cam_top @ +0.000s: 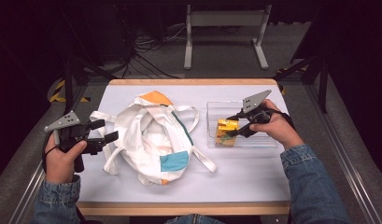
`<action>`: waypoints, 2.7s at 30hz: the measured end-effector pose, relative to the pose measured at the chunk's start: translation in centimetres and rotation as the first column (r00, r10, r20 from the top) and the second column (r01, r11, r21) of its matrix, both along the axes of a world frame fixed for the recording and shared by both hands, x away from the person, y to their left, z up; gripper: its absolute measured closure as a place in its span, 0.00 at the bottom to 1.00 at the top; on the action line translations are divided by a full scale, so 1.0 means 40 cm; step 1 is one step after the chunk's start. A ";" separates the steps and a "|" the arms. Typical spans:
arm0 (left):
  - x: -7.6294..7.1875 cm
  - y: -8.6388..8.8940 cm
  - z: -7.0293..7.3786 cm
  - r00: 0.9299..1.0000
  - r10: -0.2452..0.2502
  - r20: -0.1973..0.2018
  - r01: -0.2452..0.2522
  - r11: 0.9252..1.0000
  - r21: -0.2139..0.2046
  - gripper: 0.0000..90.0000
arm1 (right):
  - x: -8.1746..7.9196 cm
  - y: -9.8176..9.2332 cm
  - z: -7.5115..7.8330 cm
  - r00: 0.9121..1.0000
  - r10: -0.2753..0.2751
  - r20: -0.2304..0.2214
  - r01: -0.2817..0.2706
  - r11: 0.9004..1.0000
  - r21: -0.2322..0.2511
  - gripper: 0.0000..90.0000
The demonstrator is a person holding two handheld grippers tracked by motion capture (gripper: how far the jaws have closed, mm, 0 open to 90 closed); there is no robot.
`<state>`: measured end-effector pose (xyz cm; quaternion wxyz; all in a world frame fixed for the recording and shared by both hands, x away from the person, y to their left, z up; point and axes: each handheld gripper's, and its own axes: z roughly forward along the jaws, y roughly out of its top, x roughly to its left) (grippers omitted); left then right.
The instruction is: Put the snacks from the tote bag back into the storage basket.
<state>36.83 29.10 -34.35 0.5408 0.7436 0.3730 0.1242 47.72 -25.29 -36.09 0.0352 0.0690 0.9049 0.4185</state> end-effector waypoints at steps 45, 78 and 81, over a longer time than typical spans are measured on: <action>-0.010 0.047 -0.019 0.999 0.043 -0.022 -0.042 0.998 0.049 0.04 | -0.176 -0.247 0.155 0.832 -0.547 0.097 0.523 0.830 0.194 0.19; 0.005 0.103 -0.118 0.997 0.071 -0.029 -0.070 0.997 0.030 0.02 | -0.235 -0.400 -0.042 0.603 -0.796 0.050 0.788 0.604 0.119 0.03; 0.009 0.106 -0.128 0.996 0.072 -0.050 -0.070 0.997 0.034 0.02 | -0.232 -0.406 -0.057 0.609 -0.793 0.023 0.786 0.607 0.115 0.03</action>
